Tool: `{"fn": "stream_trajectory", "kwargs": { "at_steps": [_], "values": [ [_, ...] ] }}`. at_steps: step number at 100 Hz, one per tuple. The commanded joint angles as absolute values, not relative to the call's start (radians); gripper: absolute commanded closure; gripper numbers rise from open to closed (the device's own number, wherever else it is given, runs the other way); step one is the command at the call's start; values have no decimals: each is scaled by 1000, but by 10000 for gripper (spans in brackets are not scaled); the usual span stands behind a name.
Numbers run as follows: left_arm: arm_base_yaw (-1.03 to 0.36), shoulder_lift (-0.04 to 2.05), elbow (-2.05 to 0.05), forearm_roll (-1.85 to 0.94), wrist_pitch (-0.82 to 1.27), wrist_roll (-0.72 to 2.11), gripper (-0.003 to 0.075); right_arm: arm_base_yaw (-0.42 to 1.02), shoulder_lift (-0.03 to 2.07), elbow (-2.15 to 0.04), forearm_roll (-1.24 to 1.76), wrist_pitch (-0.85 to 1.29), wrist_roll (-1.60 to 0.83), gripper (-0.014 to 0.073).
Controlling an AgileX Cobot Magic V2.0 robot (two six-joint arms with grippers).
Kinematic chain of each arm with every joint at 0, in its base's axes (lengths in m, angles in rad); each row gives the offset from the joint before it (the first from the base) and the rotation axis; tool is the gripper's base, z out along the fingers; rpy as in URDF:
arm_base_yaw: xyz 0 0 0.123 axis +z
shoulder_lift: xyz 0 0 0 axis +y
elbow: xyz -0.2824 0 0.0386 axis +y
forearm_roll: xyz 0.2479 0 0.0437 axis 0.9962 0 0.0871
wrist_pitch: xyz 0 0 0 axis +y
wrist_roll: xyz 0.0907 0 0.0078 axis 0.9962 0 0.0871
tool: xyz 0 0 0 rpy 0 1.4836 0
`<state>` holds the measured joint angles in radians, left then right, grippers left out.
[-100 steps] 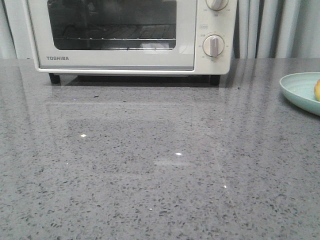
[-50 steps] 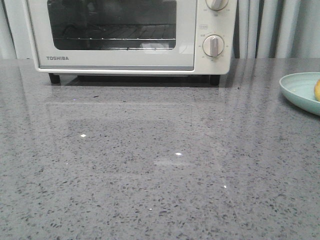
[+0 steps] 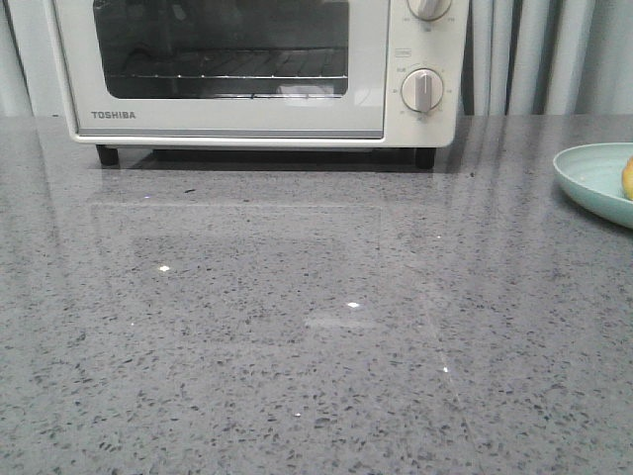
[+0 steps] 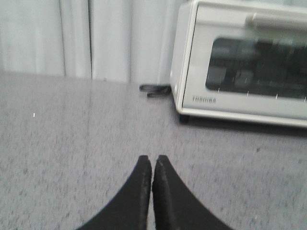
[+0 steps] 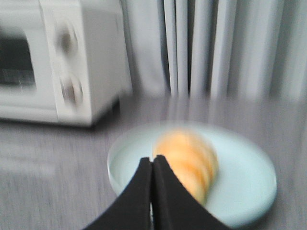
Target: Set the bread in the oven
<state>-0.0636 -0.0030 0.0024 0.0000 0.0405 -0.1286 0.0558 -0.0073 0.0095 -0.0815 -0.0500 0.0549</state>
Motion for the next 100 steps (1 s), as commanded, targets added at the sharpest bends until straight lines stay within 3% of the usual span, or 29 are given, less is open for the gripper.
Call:
{"fn": "stream_trajectory", "kwargs": {
  "at_steps": [1, 20, 47, 72, 100],
  "values": [
    [-60, -29, 22, -27, -101, -133, 742, 57, -28, 35, -83, -325, 48, 667],
    [-60, -29, 22, -27, -203, -133, 742, 57, -28, 35, -83, -577, 48, 667],
    [-60, -29, 16, -27, -362, -141, 742, 57, -28, 33, -83, -502, 68, 667],
    [-60, -29, -40, -94, -384, -141, 742, 57, -28, -80, -83, -194, 248, 657],
    [-60, 46, -191, -94, -258, -141, 742, 61, 69, -290, -83, 147, 253, 657]
  ]
}}
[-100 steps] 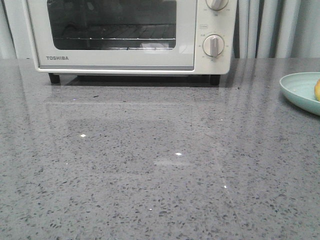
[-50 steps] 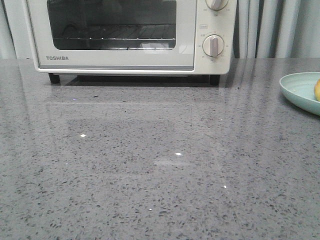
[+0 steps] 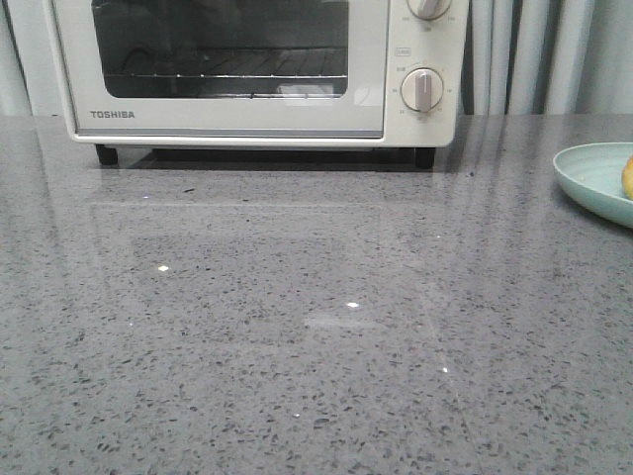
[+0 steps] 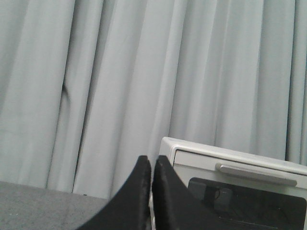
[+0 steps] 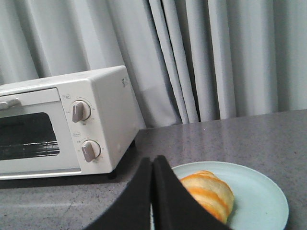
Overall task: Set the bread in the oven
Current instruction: 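Hook the left gripper on the door handle and pull the door down open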
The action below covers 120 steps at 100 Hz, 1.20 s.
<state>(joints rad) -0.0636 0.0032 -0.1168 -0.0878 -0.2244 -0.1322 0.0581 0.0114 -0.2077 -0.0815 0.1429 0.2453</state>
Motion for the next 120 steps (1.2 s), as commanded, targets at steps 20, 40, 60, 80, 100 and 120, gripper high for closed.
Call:
{"fn": "stream_trajectory", "kwargs": {
  "at_steps": [20, 40, 60, 80, 100, 120],
  "values": [
    [-60, 176, -310, -94, -209, -141, 742, 61, 231, -429, -71, 269, 253, 657],
    [-60, 336, -425, -94, -209, -141, 742, 61, 388, -582, -58, 423, 253, 657],
    [-72, 500, -540, -94, -225, -141, 742, 61, 491, -697, -41, 529, 251, 657],
    [-189, 680, -661, -94, -247, -141, 741, 61, 531, -734, -41, 540, 249, 657],
    [-361, 917, -822, -92, -247, -141, 742, 61, 531, -734, -41, 570, 247, 657],
    [-424, 1142, -1006, -86, -182, -141, 742, 61, 531, -734, -41, 591, 247, 659]
  ]
}}
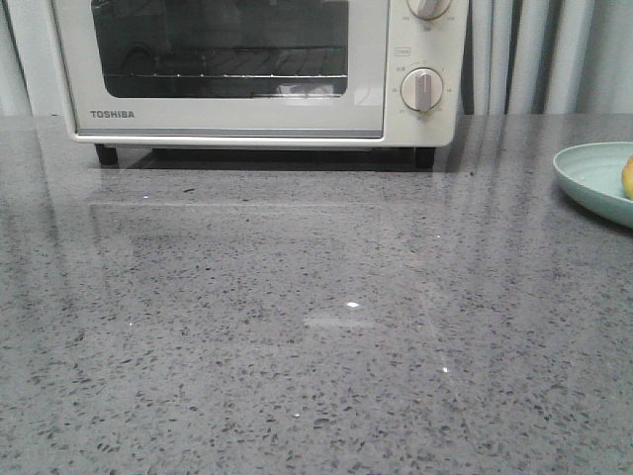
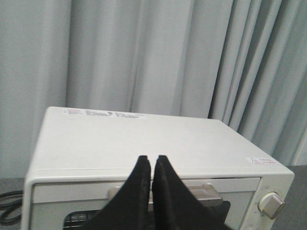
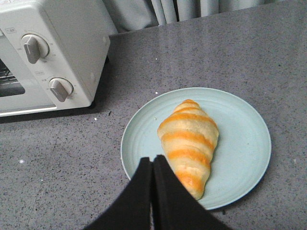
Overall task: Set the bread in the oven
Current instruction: 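Hook the left gripper on the door handle and pull the door down open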
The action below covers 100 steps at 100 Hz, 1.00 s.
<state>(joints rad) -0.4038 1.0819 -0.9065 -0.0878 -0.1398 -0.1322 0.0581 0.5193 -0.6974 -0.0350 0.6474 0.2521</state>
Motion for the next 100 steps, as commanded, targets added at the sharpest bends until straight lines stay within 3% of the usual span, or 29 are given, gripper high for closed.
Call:
{"fn": "stream_trajectory", "kwargs": {
  "at_steps": [1, 38, 100],
  "values": [
    [-424, 1156, -1017, -86, -182, -141, 742, 61, 531, -734, -41, 591, 247, 659],
    [-435, 1386, -1174, -86, -164, -141, 741, 61, 531, -734, -41, 598, 247, 661],
    [-441, 1550, -1193, -85, -185, -132, 741, 61, 531, -734, -41, 598, 247, 661]
  ]
}}
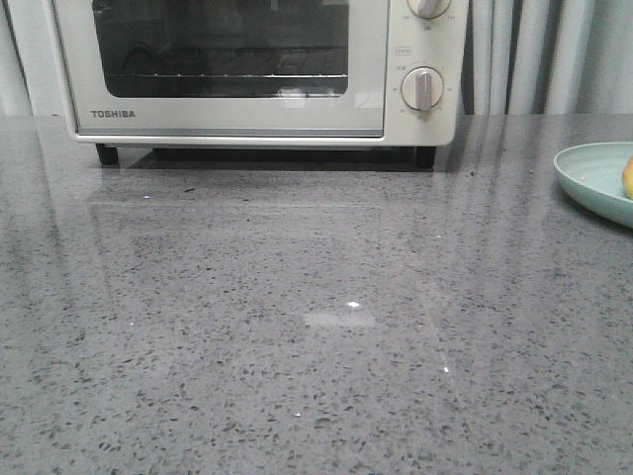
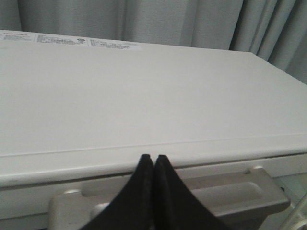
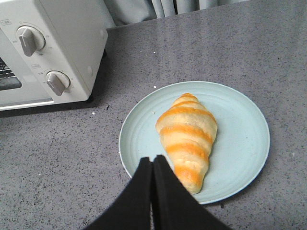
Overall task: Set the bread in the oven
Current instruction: 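Hook the left gripper on the door handle and pull the door down open, then move the right gripper above the croissant on the blue plate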
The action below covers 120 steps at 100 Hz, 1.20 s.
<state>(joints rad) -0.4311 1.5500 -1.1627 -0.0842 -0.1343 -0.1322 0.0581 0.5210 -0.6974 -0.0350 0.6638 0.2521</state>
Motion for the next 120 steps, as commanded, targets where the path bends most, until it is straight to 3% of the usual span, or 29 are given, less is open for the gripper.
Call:
{"fn": "stream_trajectory", "kwargs": {
  "at_steps": [1, 33, 50, 87, 120],
  "values": [
    [-441, 1550, -1193, -85, -186, -132, 741, 61, 531, -734, -41, 598, 247, 661],
    [-441, 1548, -1188, -85, 89, -132, 742, 61, 529, -734, -41, 598, 247, 661],
    [-455, 1474, -1067, -94, 65, -132, 742, 61, 529, -734, -41, 608, 247, 661],
    [-556, 1120, -684, -259, 33, -132, 742, 61, 529, -734, -13, 719, 247, 661],
    [-672, 749, -604, -254, 62, -132, 742, 61, 539, -737, 16, 799, 231, 661]
  ]
}}
